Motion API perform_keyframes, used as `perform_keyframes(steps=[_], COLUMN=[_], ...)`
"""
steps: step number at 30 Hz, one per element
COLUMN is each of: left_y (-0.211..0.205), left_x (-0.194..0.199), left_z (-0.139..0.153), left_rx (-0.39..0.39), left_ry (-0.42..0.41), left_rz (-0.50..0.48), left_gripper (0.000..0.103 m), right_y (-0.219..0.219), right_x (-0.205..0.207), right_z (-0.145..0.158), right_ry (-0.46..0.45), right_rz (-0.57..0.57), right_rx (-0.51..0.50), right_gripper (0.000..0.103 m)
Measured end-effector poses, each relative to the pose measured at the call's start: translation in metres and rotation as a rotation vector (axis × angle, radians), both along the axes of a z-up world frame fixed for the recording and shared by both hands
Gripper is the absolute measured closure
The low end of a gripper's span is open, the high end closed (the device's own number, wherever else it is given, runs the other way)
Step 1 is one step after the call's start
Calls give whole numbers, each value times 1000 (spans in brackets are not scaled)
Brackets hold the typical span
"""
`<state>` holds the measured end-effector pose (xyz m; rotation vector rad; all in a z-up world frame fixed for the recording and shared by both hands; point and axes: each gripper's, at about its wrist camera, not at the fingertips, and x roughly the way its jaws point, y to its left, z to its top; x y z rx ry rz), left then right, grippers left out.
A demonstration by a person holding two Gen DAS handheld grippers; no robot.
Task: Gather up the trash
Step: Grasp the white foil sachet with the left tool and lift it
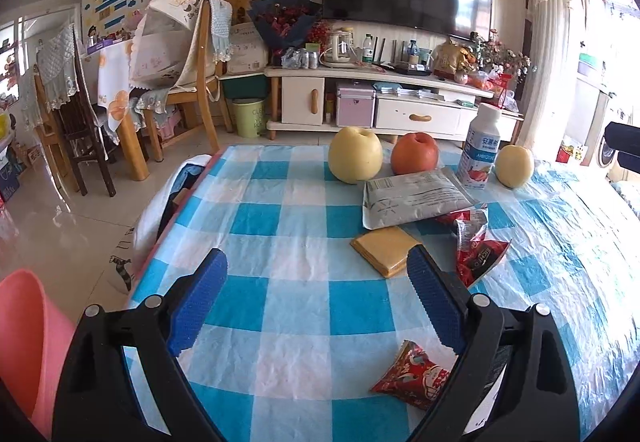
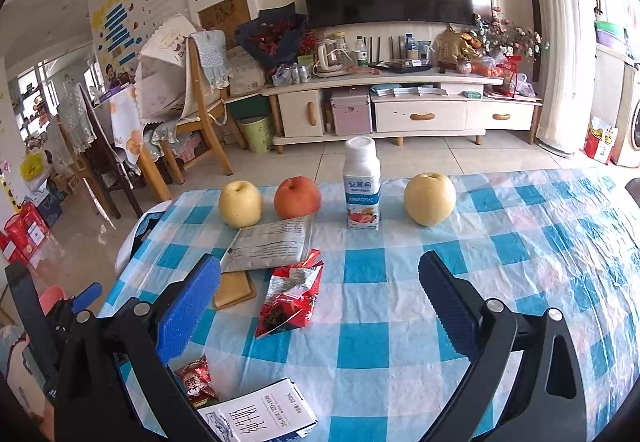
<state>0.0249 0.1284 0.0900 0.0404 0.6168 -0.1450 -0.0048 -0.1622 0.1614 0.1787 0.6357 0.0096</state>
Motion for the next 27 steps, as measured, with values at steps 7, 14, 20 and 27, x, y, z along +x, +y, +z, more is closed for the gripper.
perform_keyframes(steps=[7, 14, 20, 27], left_y=[-33, -60, -81, -77], left_x=[26, 67, 107, 161], left_z=[-12, -20, -21, -32], left_rx=[25, -37, -99, -135], left_ry=[57, 116, 132, 219], left_rz=[-80, -164, -160, 20], left_gripper=[11, 11, 11, 11], right_y=[-12, -21, -31, -39], right_x=[23, 40, 38, 37], right_z=[-15, -36, -46, -47], right_ry=[75, 193, 238, 259], right_rz=[-3, -7, -19, -14], right_rx=[0, 75, 61, 89], right_gripper=[5, 5, 5, 5])
